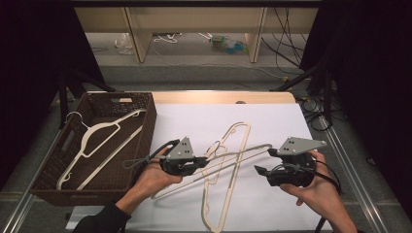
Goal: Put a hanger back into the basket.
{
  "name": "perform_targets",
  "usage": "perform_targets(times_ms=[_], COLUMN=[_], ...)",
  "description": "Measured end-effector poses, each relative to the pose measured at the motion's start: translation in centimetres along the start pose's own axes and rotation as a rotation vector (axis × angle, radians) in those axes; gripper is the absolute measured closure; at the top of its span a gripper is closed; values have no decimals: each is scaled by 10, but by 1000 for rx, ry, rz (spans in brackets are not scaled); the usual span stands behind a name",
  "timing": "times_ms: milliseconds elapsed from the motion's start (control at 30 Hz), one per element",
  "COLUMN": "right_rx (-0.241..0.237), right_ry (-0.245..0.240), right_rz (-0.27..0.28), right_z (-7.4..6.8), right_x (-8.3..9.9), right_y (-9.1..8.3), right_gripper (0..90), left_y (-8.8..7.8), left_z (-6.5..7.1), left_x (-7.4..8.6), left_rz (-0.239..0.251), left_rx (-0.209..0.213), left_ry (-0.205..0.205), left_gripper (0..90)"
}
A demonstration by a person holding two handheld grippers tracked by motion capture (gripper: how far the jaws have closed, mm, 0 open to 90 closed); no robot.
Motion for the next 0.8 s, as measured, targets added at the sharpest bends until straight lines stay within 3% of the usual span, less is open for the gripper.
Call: perform_targets(times_ms=[233, 300, 333, 567, 800], right_rx=[-1, 0, -5, -24, -38], right_ry=[10, 5, 3, 9, 33], right_rz=[8, 9, 9, -12, -50], right_z=[1, 1, 1, 1, -1], right_x=[3, 4, 5, 17, 32], right_y=[1, 0, 1, 6, 14], right_gripper=[347, 347, 347, 350, 350], left_y=[-15, -23, -25, -57, -98], left_z=[-12, -17, -18, -30, -37], left_x=[-1, -3, -3, -8, -18], left_rz=[56, 80, 84, 147, 206], left_rx=[40, 47, 47, 48, 42], left_ry=[-148, -221, -223, -341, -408], left_gripper=[861, 861, 861, 861, 860])
Point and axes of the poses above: each handheld gripper's, and its own axes: y roughly forward along the jaws, x roughly out of its underside, z roughly to its right, the point moved 5 cm from there along y, roughly forward along the jaws, and after that the axes turned 9 degrees about -z, right-handed, at the moved point
